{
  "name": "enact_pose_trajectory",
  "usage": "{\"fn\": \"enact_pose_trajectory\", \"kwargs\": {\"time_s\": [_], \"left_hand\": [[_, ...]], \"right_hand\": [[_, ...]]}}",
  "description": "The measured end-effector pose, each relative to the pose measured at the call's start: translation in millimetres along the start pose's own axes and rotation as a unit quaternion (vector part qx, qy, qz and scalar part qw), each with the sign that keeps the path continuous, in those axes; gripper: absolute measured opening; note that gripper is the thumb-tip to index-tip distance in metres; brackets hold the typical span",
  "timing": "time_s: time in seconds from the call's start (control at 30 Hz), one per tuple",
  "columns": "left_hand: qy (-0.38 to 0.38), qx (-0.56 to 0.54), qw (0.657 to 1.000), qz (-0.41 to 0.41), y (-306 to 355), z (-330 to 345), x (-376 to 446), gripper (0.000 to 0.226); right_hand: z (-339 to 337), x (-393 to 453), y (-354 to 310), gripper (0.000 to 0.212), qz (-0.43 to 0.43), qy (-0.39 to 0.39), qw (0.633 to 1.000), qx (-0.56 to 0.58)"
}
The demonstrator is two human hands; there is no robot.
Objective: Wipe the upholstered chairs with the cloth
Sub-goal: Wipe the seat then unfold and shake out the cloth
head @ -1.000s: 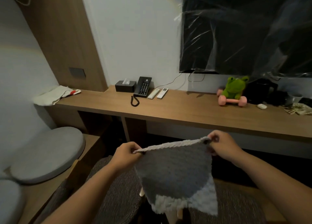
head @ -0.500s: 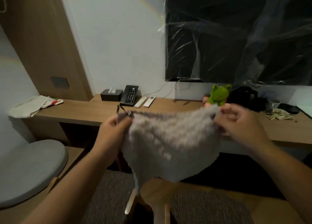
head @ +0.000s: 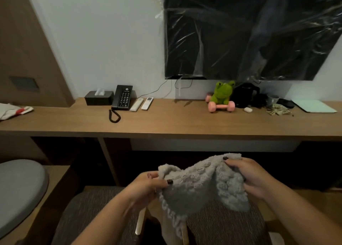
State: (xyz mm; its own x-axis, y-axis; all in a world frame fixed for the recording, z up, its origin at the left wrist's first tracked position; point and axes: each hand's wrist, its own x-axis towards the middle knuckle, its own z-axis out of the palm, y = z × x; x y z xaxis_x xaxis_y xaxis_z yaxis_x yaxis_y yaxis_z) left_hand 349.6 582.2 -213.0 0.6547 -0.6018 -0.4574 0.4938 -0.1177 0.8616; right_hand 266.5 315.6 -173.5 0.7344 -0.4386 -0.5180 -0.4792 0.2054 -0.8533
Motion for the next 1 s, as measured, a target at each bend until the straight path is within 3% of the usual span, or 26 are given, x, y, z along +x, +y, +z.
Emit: {"fn": "enact_pose_trajectory", "kwargs": {"time_s": [0.2, 0.33, 0.43, 0.5, 0.67, 0.83, 0.9, 1.0], "left_hand": [[0.072, 0.145, 0.985, 0.059, 41, -46, -2, 0.041], [0.113, 0.011, 0.989, 0.092, 64, -77, 6, 0.077], [0.1, -0.02, 0.985, 0.137, 85, -96, 5, 0.054], [0.095, 0.044, 0.981, 0.161, 103, -108, 1, 0.045], [0.107, 0.274, 0.937, 0.191, 159, -141, -6, 0.07], [0.162, 0.375, 0.885, 0.223, 203, -168, -11, 0.018], [0.182, 0.384, 0.874, 0.238, 215, -172, -10, 0.012], [0.204, 0.372, 0.866, 0.263, 225, -174, -3, 0.004]], "right_hand": [[34, -4, -26, 0.013, -0.091, 0.103, 0.988, -0.077], [59, 0, -39, 0.025, -0.137, 0.192, 0.969, -0.068], [74, 3, -53, 0.031, -0.193, 0.174, 0.964, -0.062], [80, 3, -65, 0.025, -0.225, 0.131, 0.96, -0.099], [99, -7, -108, 0.026, -0.292, 0.122, 0.907, -0.277], [120, -6, -149, 0.016, -0.27, 0.108, 0.921, -0.259], [125, -5, -162, 0.008, -0.281, 0.118, 0.919, -0.25], [132, 4, -173, 0.013, -0.312, 0.131, 0.908, -0.245]]}}
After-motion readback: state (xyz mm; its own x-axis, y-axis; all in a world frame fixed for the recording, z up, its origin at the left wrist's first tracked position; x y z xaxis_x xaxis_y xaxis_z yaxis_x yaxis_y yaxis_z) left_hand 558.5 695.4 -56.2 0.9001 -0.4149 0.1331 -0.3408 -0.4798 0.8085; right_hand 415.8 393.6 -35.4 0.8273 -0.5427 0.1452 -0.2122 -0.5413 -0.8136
